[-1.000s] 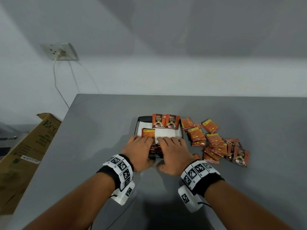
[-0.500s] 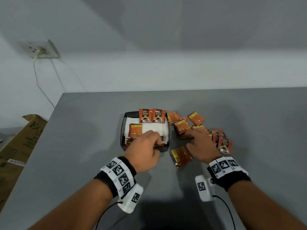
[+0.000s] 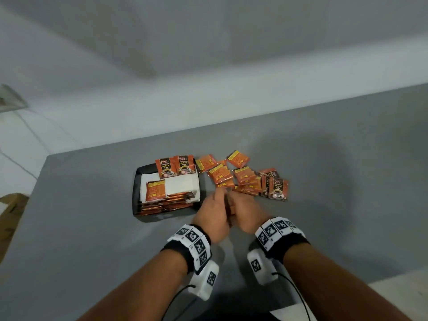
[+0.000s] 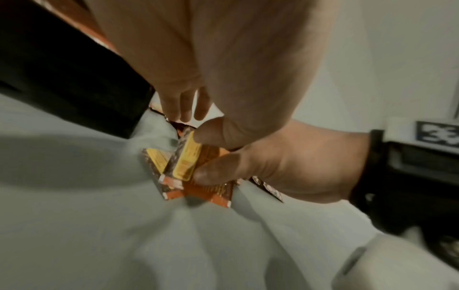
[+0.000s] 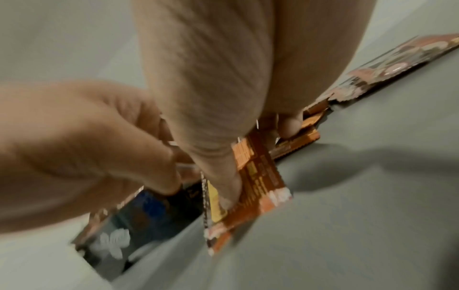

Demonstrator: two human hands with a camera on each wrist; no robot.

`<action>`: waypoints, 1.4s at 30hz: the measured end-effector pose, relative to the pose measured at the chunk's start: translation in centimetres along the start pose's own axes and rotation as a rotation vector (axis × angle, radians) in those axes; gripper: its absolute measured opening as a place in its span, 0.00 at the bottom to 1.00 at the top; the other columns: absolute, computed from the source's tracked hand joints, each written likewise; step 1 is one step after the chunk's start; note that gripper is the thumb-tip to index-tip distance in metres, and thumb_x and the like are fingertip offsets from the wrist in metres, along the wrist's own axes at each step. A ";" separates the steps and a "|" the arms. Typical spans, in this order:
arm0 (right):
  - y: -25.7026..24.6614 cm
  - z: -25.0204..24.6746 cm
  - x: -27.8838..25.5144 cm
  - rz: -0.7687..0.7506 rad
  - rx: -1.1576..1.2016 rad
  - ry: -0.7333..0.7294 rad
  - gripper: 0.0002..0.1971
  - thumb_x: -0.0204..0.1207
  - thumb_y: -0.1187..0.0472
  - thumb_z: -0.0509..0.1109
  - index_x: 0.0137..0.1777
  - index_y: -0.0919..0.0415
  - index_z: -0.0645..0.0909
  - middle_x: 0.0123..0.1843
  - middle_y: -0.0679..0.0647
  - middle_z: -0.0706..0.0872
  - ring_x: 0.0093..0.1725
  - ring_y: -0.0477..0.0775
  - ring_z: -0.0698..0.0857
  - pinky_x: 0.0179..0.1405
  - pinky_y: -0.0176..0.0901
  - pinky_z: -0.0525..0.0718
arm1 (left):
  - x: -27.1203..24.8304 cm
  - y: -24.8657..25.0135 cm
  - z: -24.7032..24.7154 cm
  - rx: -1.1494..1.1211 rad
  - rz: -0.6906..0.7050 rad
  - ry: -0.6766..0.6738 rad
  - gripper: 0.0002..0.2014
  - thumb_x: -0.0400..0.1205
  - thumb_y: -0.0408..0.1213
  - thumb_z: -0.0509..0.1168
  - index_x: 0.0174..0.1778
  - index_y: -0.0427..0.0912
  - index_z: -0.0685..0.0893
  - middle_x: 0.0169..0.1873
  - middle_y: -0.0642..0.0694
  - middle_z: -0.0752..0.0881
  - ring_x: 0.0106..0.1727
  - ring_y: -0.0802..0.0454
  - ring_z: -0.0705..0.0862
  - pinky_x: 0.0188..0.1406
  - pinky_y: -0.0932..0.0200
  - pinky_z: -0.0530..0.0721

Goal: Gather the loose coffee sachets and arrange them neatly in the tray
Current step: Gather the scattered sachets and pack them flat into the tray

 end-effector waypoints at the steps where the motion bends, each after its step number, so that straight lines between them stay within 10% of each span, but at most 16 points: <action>1: 0.3 -0.6 -0.3 0.009 0.052 -0.016 0.17 0.69 0.62 0.81 0.55 0.54 0.81 0.50 0.48 0.88 0.49 0.52 0.86 0.53 0.51 0.86 | 0.3 0.1 0.3 -0.004 -0.030 -0.013 0.33 0.72 0.33 0.74 0.67 0.50 0.62 0.54 0.42 0.83 0.54 0.45 0.84 0.55 0.47 0.87; 5: 1.9 -4.6 -1.7 0.098 0.191 -0.009 0.13 0.71 0.64 0.81 0.37 0.56 0.77 0.35 0.45 0.82 0.33 0.42 0.79 0.35 0.35 0.75 | 0.9 0.2 1.5 0.041 -0.101 -0.047 0.29 0.75 0.38 0.72 0.69 0.46 0.65 0.57 0.41 0.84 0.60 0.42 0.82 0.61 0.47 0.83; 8: 4.6 -7.7 -2.2 0.212 0.330 0.108 0.14 0.70 0.70 0.81 0.47 0.58 0.79 0.39 0.48 0.87 0.30 0.36 0.84 0.28 0.25 0.76 | 1.0 0.3 2.0 0.191 -0.086 -0.021 0.26 0.77 0.40 0.72 0.68 0.43 0.70 0.65 0.42 0.79 0.70 0.43 0.74 0.74 0.50 0.73; 11: 8.4 -8.9 -2.3 0.369 0.576 0.334 0.24 0.67 0.77 0.80 0.58 0.58 0.77 0.48 0.53 0.91 0.40 0.44 0.90 0.35 0.38 0.87 | 1.3 0.4 1.9 0.174 -0.145 -0.026 0.30 0.75 0.40 0.76 0.70 0.42 0.71 0.67 0.42 0.77 0.71 0.42 0.73 0.75 0.50 0.74; 14: 10.9 -8.9 -2.2 0.526 0.585 0.457 0.13 0.71 0.71 0.77 0.52 0.60 0.81 0.47 0.58 0.91 0.47 0.60 0.91 0.47 0.56 0.91 | 1.4 0.2 1.6 0.130 -0.226 -0.051 0.28 0.71 0.38 0.80 0.64 0.42 0.75 0.61 0.43 0.81 0.62 0.45 0.81 0.62 0.53 0.83; 19: 12.5 -7.6 -1.5 0.722 0.686 0.586 0.03 0.75 0.62 0.74 0.42 0.58 0.83 0.41 0.56 0.88 0.44 0.58 0.88 0.48 0.47 0.86 | 0.7 1.2 1.7 0.015 -0.224 -0.074 0.18 0.79 0.37 0.73 0.58 0.45 0.72 0.51 0.45 0.84 0.50 0.48 0.86 0.48 0.56 0.86; 22: 11.6 -6.9 -1.1 0.709 0.645 0.537 0.07 0.71 0.58 0.77 0.41 0.62 0.90 0.36 0.53 0.91 0.38 0.53 0.90 0.33 0.37 0.80 | 1.4 2.9 1.3 -0.132 -0.186 -0.044 0.18 0.80 0.35 0.72 0.61 0.45 0.72 0.47 0.55 0.85 0.49 0.53 0.88 0.46 0.60 0.88; 27: 13.6 -3.7 0.9 0.721 0.433 0.410 0.30 0.51 0.33 0.76 0.43 0.57 0.87 0.41 0.53 0.91 0.42 0.56 0.89 0.46 0.48 0.90 | 5.1 6.4 -0.8 -0.210 -0.213 0.052 0.15 0.84 0.31 0.68 0.64 0.42 0.75 0.42 0.57 0.80 0.36 0.63 0.82 0.25 0.74 0.80; 31: 10.8 -6.1 -0.9 0.726 0.435 0.406 0.23 0.64 0.51 0.83 0.52 0.60 0.78 0.44 0.53 0.85 0.45 0.58 0.84 0.45 0.50 0.84 | 8.7 7.3 -1.5 -0.136 -0.265 0.044 0.12 0.85 0.29 0.63 0.63 0.41 0.73 0.46 0.44 0.86 0.34 0.54 0.83 0.17 0.66 0.75; 35: 11.7 -6.7 -1.8 0.709 0.570 0.389 0.18 0.70 0.63 0.80 0.56 0.60 0.77 0.47 0.53 0.84 0.46 0.54 0.86 0.35 0.44 0.80 | 11.1 7.5 -1.4 -0.019 -0.309 0.034 0.18 0.83 0.31 0.65 0.68 0.39 0.71 0.56 0.40 0.86 0.49 0.44 0.87 0.29 0.60 0.78; 39: 12.6 -7.2 -1.0 0.682 0.566 0.376 0.20 0.65 0.52 0.78 0.55 0.57 0.83 0.48 0.52 0.90 0.46 0.53 0.89 0.44 0.45 0.85 | 12.4 7.3 0.1 0.228 -0.291 -0.035 0.25 0.82 0.37 0.67 0.74 0.34 0.70 0.72 0.35 0.76 0.72 0.35 0.76 0.69 0.44 0.80; 42: 12.3 -6.8 -0.3 0.695 0.482 0.367 0.31 0.54 0.38 0.75 0.55 0.56 0.83 0.52 0.54 0.89 0.50 0.55 0.88 0.51 0.49 0.88 | 12.8 6.7 1.3 0.279 -0.342 -0.072 0.32 0.80 0.40 0.69 0.79 0.36 0.65 0.80 0.31 0.65 0.79 0.32 0.66 0.77 0.40 0.72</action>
Point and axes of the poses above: each hand's wrist, its own x-axis towards the middle knuckle, its own z-axis out of the palm, y = z × x, the point moved 2 cm from there along x, towards the middle knuckle
